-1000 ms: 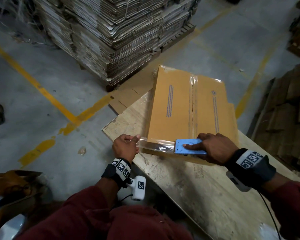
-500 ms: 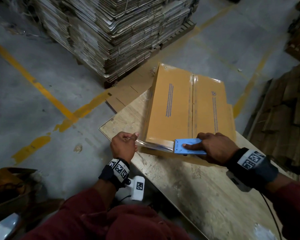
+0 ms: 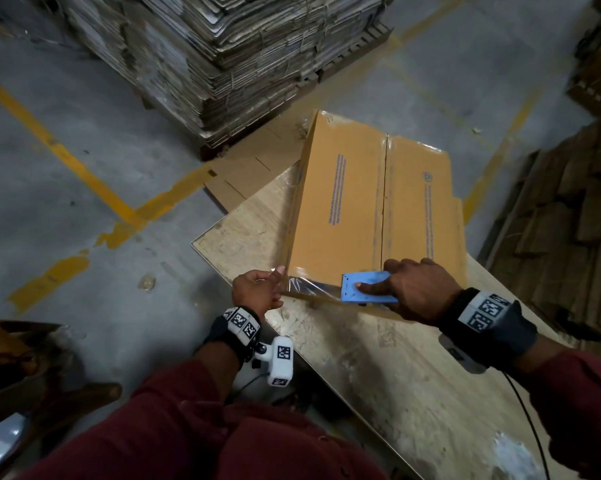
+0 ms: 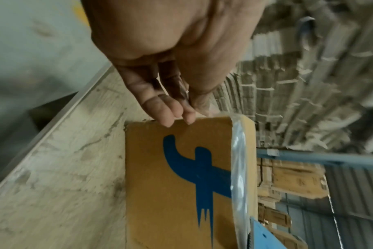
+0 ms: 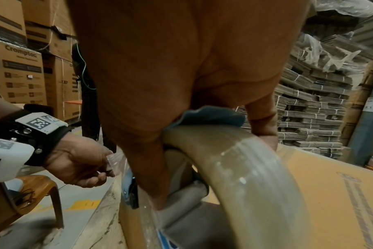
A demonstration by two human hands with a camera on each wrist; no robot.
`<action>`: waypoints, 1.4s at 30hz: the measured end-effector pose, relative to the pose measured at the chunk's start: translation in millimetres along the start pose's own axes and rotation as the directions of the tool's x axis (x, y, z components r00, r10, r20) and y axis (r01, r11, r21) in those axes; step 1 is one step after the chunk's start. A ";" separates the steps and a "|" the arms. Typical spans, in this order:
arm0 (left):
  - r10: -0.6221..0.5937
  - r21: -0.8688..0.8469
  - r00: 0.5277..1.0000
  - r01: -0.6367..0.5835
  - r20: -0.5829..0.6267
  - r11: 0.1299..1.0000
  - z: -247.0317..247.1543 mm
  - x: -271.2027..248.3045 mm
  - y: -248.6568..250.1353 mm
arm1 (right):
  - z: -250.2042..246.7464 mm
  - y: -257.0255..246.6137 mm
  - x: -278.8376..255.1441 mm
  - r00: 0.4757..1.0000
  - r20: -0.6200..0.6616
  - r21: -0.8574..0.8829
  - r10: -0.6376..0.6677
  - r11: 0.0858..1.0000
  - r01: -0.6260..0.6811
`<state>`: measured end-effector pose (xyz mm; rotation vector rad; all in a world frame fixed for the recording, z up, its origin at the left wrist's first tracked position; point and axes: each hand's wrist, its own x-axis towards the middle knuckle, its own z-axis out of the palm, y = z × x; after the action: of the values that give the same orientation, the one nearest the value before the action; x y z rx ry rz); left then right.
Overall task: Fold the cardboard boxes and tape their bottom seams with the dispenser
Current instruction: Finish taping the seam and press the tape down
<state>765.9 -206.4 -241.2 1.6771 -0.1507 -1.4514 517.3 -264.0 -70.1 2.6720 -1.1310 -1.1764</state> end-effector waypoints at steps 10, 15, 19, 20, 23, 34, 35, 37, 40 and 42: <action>-0.150 0.011 0.981 0.150 0.119 0.989 -6.2 -3.5 -0.9 | -4.8 3.0 7.0 0.999 0.035 0.057 -0.028 0.998 0.026; -0.209 0.221 0.976 0.191 0.063 0.957 -22.0 4.7 -15.9 | -4.4 2.3 5.6 0.999 0.018 0.082 -0.031 0.996 0.029; 0.099 0.283 0.994 -0.106 0.039 0.953 -23.8 13.0 -8.1 | 1.4 4.1 6.8 1.000 0.012 0.137 -0.015 0.991 0.013; 0.188 0.187 0.982 -0.191 0.034 0.964 -20.7 3.7 3.1 | 2.0 3.9 7.0 1.000 0.007 0.138 -0.010 0.990 0.009; 0.196 -0.086 0.943 -0.179 0.267 0.980 -6.6 -30.1 34.2 | 0.9 3.7 6.6 1.000 0.005 0.153 0.004 0.988 -0.005; 0.536 0.443 0.468 -0.877 0.703 0.184 6.1 -50.7 28.1 | -2.4 2.6 4.0 1.000 0.007 0.158 -0.014 0.987 0.013; 0.521 0.415 0.346 -0.910 0.781 -0.018 11.8 -60.9 25.1 | -3.4 3.5 5.0 1.000 0.003 0.160 -0.023 0.987 0.023; 0.399 0.422 0.291 -0.858 0.869 -0.294 25.2 -64.4 6.4 | -7.5 6.3 6.0 0.998 -0.001 0.144 -0.058 0.988 0.057; 0.317 0.503 0.392 -0.723 0.863 -0.474 33.6 -45.4 -19.4 | -13.3 14.2 9.1 0.994 -0.005 0.117 -0.112 0.987 0.112; 0.362 0.513 0.370 -0.693 0.856 -0.507 34.6 -38.1 -28.2 | -12.1 18.2 10.3 0.986 -0.004 0.098 -0.167 0.981 0.166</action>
<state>712.6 -184.9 -229.2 1.5596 -2.5503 -0.2438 518.7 -287.1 -62.8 2.8895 -1.0077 -1.1781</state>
